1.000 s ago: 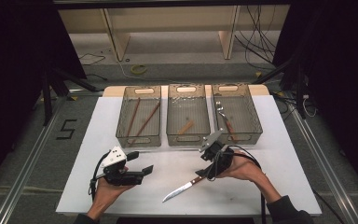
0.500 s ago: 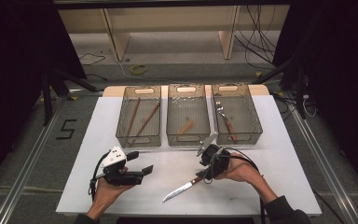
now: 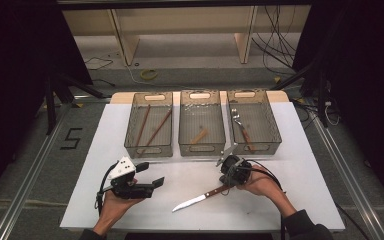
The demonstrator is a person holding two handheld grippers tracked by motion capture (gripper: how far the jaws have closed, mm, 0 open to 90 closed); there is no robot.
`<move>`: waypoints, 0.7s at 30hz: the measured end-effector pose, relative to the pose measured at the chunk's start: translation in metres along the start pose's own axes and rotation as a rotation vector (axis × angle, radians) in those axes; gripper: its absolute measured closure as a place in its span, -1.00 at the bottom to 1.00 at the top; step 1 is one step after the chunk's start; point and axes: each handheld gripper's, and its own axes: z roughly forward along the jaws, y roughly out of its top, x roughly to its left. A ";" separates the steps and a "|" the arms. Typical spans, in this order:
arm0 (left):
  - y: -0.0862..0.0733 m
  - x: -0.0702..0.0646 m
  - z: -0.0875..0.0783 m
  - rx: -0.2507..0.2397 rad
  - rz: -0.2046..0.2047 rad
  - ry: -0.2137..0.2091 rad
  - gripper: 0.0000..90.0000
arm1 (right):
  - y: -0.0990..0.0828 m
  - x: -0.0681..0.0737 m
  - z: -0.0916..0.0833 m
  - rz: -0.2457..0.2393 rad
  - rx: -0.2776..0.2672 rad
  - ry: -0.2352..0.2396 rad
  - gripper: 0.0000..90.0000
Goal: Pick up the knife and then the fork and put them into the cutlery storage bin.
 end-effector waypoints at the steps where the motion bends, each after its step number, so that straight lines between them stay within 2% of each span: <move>1: 0.000 0.000 0.000 0.000 0.000 0.000 -0.60 | -0.001 0.001 -0.001 0.000 0.006 0.006 1.00; 5: 0.000 0.000 0.000 -0.005 -0.001 0.001 -0.60 | -0.006 0.009 -0.005 0.009 0.026 0.019 1.00; 9: 0.000 -0.001 0.000 -0.006 -0.005 0.001 -0.60 | -0.015 0.017 -0.008 0.008 0.022 0.028 1.00; 15: 0.000 -0.001 0.000 -0.003 -0.001 0.002 -0.60 | -0.018 0.019 -0.011 0.019 0.003 0.021 0.99; 18: 0.000 0.000 0.000 -0.006 -0.001 0.002 -0.60 | -0.016 0.019 -0.016 0.026 -0.019 0.018 0.92; 21: 0.000 0.000 0.000 -0.007 -0.001 0.002 -0.60 | -0.014 0.020 -0.020 0.023 -0.060 0.025 0.66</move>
